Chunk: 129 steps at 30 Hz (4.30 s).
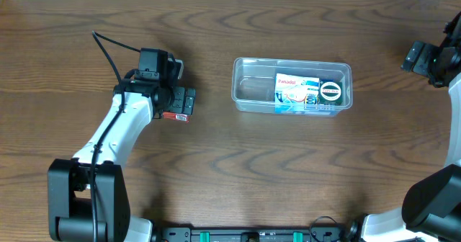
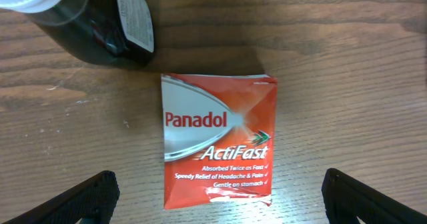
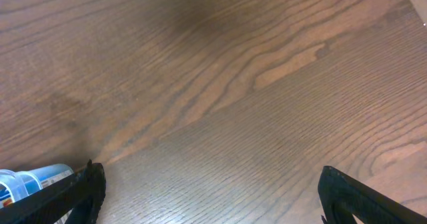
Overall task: Pack container
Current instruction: 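Grasp the red packet with the left gripper and lift it, then carry the red packet to the container's left end and lower it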
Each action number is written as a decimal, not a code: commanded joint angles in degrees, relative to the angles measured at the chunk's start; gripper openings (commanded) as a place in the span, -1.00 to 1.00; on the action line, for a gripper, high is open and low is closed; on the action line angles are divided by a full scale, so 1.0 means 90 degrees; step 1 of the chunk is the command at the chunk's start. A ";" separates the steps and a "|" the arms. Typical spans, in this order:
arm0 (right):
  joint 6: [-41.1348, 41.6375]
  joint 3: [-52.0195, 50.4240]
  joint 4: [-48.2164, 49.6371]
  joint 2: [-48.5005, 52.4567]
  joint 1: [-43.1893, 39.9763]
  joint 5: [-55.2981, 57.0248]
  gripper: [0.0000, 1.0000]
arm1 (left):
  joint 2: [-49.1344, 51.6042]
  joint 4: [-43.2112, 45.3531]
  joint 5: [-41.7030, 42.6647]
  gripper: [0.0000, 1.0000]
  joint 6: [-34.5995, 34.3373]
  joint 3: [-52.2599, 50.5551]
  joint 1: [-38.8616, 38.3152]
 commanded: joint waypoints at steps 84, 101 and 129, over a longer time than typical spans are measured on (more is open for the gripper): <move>0.0070 -0.0007 0.0007 0.0015 -0.0044 0.0017 0.99 | -0.0894 0.2548 -0.0245 0.14 -0.3276 0.0369 -0.2968; 0.0070 -0.0007 0.0007 0.0015 -0.0044 0.0017 0.98 | 0.0386 0.3004 -0.0503 0.02 -0.3300 0.0610 -0.3334; 0.0070 -0.0007 0.0007 0.0015 -0.0044 0.0015 0.99 | 0.0957 0.2586 -0.1460 0.00 -0.2931 0.0607 -0.3286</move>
